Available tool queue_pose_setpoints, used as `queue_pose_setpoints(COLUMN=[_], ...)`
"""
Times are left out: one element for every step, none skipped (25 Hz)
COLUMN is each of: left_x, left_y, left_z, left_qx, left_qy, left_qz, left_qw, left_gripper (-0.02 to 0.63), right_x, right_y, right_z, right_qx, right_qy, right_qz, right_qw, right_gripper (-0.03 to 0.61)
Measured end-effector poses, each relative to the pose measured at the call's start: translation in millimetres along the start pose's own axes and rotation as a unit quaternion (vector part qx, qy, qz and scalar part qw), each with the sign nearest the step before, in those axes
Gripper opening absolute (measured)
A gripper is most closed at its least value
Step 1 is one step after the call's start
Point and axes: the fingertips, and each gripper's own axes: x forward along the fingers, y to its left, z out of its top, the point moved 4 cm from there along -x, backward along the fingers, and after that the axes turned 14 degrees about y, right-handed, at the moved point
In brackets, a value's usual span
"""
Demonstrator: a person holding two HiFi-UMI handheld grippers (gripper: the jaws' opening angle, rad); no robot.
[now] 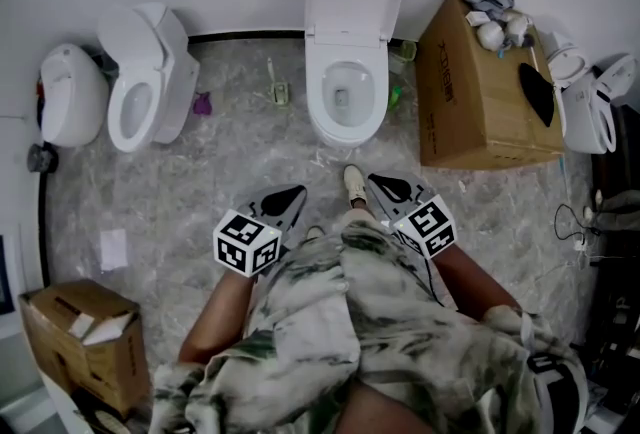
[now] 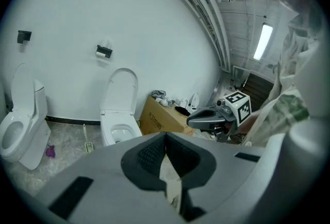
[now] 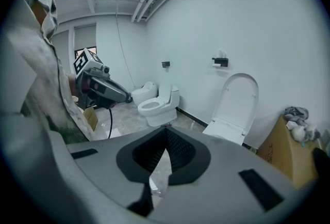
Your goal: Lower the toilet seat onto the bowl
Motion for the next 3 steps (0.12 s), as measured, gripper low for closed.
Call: queue_pose_setpoints(left_x=[0.1,0.3,0.6], left_y=[0.9,1.9,3.0], left_z=[-0.7,-1.5,-2.3], left_qx=[-0.002,-0.004,-0.006], left_qy=[0.000,0.000,0.000], left_qz=[0.001,0.002,0.004], left_qw=[1.0000,1.0000,1.0000], left_gripper=[0.023,0.023,0.023], right_x=[1.2,2.6,4.1], right_y=[-0.3,-0.8,-1.3], right_z=[-0.3,-0.4,-0.4], right_qx=[-0.002,-0.003,-0.005], right_qy=[0.001,0.003,0.004], right_qz=[0.002,0.004,0.005], right_qw=[1.000,1.000,1.000], right_gripper=[0.021,0.021,0.021])
